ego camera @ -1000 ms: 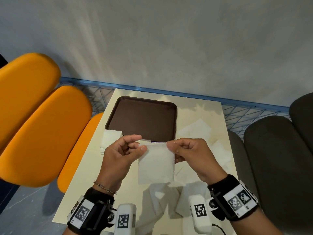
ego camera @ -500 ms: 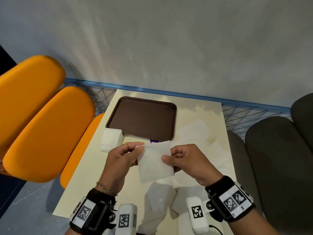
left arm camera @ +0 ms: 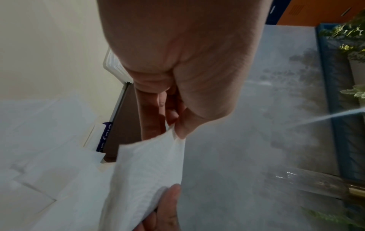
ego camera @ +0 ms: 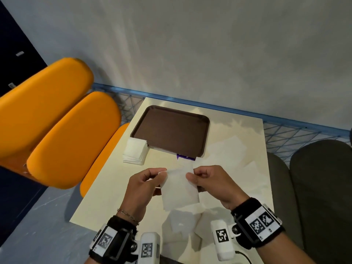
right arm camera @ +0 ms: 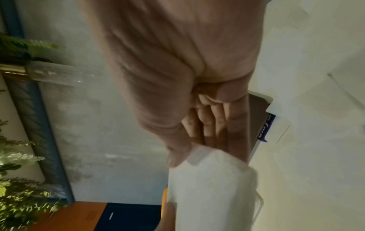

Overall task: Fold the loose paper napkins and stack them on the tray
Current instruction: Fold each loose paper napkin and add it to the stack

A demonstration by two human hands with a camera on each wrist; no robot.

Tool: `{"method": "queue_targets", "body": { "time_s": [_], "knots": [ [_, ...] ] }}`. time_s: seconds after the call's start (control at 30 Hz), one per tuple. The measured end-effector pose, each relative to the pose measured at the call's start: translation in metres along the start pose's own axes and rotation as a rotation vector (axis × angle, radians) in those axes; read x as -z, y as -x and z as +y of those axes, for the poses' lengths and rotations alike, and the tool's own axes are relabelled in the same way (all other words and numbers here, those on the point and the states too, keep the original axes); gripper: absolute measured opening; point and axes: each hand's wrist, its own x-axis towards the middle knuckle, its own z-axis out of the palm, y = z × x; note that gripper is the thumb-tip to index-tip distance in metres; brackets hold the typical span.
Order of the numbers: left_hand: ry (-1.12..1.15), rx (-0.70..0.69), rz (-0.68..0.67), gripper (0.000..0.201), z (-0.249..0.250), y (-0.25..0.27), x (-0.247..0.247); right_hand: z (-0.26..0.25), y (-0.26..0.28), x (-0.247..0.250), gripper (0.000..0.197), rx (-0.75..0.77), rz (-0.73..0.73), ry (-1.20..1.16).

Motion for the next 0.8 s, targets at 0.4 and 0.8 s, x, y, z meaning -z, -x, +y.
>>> {"method": "queue_targets", "body": {
  "time_s": [0.4,0.8],
  "knots": [
    [-0.009,0.064,0.118,0.011,-0.018,-0.070,0.067,0.000,-0.071,-0.064,0.026,-0.197,-0.059,0.152],
    [-0.188,0.210,0.054,0.014,-0.036,-0.180,0.153,-0.004,-0.199,-0.162,0.018,-0.230,0.039,0.092]
  ]
}}
